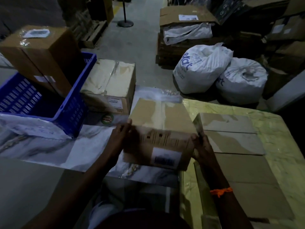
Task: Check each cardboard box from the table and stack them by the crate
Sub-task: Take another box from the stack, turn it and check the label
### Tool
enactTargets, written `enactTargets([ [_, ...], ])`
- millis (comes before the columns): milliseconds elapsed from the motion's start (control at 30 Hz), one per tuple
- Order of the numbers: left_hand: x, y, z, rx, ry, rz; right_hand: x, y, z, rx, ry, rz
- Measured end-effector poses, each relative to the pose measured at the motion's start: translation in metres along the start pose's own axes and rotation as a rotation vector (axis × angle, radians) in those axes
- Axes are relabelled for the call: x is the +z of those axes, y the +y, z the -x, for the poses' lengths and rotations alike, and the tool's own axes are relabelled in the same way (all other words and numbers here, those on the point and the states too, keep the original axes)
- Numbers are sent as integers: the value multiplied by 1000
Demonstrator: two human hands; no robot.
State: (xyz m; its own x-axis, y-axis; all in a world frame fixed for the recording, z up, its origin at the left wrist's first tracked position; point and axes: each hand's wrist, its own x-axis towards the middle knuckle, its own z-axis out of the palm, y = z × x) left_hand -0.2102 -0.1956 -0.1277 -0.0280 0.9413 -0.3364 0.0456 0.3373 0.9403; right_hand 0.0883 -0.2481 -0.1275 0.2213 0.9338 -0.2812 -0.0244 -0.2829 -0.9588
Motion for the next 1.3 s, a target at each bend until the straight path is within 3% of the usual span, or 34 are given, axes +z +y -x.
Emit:
enactTargets([
  [100, -3, -24, 13, -112, -31, -7, 9, 23, 15, 119, -16, 2],
  [267, 0, -67, 27, -111, 75, 12, 17, 62, 23, 110, 39, 118],
  [500, -7, -91, 25, -115, 41, -153, 9, 100, 17, 124, 50, 192],
  [967, 12, -45, -66, 16, -29, -383, 23, 42, -72, 8, 20, 306],
  [1100, 20, -38, -75, 18, -25, -373, 28, 34, -86, 40, 25, 282],
  [1300, 17, -10, -62, 148, 82, -212, 34, 9, -75, -100, 148, 190],
])
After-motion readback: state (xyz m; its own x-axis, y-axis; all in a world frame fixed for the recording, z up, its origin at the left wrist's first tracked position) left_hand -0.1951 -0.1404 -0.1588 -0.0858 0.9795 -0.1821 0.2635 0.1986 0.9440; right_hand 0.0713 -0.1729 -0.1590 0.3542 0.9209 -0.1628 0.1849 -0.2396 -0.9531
